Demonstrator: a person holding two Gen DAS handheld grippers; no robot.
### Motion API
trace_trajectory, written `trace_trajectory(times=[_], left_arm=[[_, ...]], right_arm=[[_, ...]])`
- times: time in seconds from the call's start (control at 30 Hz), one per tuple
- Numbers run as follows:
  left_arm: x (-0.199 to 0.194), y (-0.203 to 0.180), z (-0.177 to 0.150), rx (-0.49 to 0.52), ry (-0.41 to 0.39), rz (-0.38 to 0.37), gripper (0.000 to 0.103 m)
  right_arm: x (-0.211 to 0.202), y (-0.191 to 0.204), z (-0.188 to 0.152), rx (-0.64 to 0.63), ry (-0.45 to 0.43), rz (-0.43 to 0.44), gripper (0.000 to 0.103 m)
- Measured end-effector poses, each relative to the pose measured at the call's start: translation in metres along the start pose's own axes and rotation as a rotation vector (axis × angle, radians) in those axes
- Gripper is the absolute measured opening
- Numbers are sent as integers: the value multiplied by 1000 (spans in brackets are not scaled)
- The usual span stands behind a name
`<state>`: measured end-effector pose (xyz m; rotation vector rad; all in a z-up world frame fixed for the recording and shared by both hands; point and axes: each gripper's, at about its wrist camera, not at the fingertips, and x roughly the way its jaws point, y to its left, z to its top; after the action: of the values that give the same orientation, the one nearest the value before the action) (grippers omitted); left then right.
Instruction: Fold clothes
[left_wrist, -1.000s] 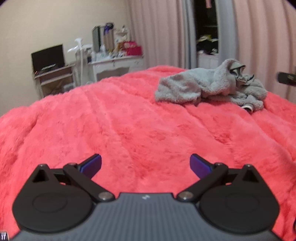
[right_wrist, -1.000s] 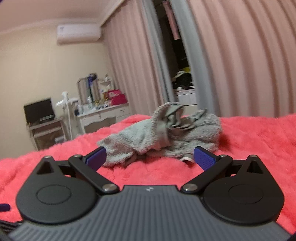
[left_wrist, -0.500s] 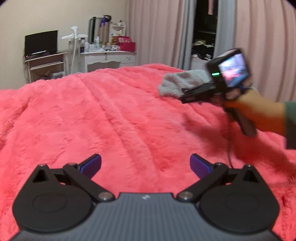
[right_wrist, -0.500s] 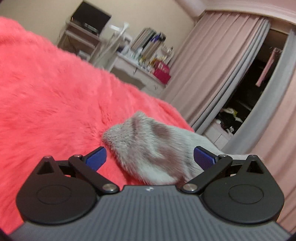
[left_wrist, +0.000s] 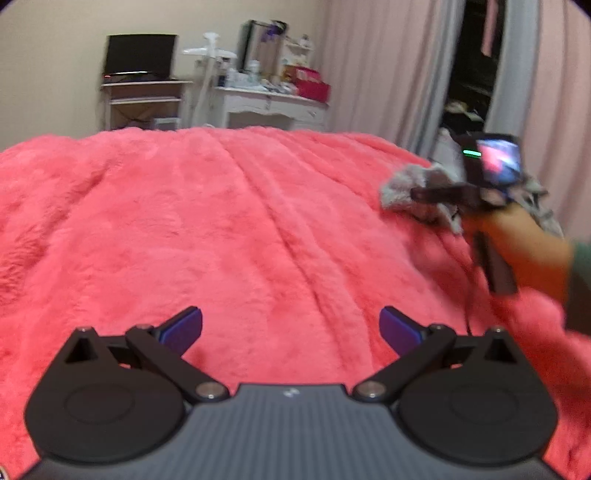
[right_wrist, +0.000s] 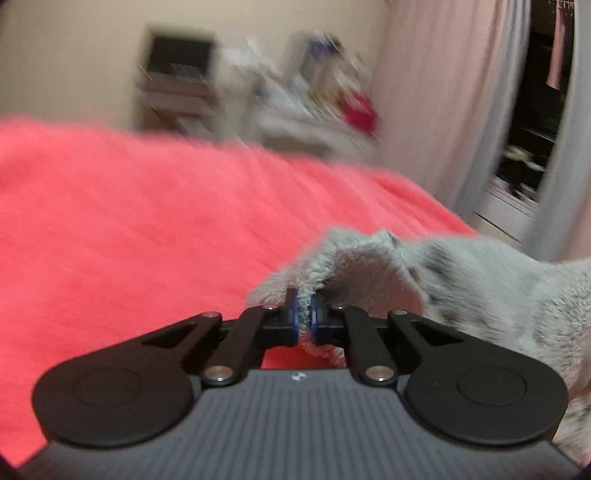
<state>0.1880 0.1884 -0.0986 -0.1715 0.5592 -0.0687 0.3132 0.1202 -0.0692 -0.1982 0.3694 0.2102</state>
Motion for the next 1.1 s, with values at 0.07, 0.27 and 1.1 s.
trace_trajectory(times=[0.07,0.27,1.1], left_arm=[[-12,7,8,-27,-33,4,103],[-61,29,34,-146,-119,-70,103],[-54,-69,-16,489,109,-255,103]], right_arm=[[-48,21,2,58,-60,96,9],[-195,73,-10,268,-125,325,10],[-295,-58,-17,169,-31,80,85]])
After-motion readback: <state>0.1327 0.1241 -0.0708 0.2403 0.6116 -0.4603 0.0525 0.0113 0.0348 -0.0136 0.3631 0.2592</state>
